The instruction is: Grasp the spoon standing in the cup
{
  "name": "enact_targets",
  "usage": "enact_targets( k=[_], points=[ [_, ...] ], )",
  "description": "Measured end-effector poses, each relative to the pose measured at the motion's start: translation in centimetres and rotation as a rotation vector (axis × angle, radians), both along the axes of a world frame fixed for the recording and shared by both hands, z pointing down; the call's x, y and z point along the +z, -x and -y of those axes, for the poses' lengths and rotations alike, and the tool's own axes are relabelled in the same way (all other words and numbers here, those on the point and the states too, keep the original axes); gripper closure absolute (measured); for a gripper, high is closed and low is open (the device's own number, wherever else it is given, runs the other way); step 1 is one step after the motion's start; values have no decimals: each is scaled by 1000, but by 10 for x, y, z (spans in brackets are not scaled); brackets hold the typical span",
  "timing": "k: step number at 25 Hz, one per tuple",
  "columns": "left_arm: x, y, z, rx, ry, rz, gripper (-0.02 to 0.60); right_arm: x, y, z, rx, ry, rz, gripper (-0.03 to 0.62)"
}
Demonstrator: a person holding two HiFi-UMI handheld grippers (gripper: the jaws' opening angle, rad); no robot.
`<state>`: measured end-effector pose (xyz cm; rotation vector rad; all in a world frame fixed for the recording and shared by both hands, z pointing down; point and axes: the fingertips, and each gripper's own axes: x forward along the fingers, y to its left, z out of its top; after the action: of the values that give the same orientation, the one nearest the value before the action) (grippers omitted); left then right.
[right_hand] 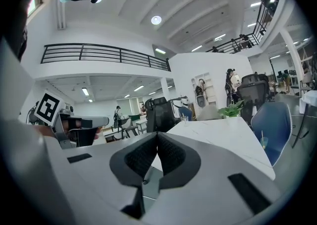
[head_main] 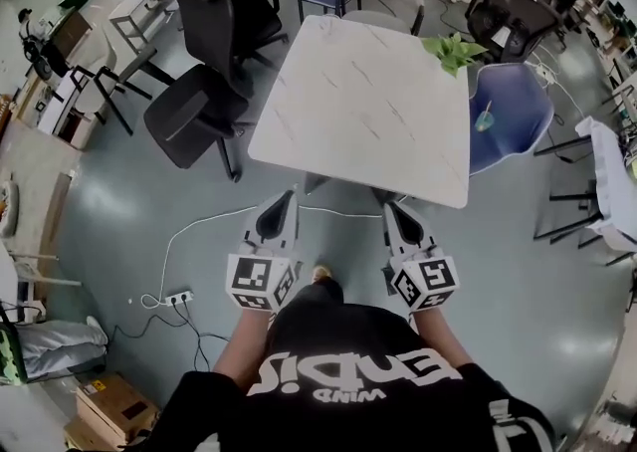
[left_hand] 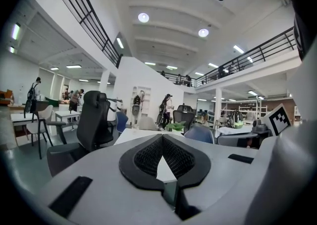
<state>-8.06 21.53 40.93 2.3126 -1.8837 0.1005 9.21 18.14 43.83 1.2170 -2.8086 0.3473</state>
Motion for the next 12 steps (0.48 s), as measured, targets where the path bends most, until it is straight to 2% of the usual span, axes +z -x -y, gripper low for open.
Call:
enact_targets(
  k=[12],
  points=[
    [8, 24, 58, 72, 10, -31, 568, 0, 9, 48, 100, 4, -34, 582]
  ],
)
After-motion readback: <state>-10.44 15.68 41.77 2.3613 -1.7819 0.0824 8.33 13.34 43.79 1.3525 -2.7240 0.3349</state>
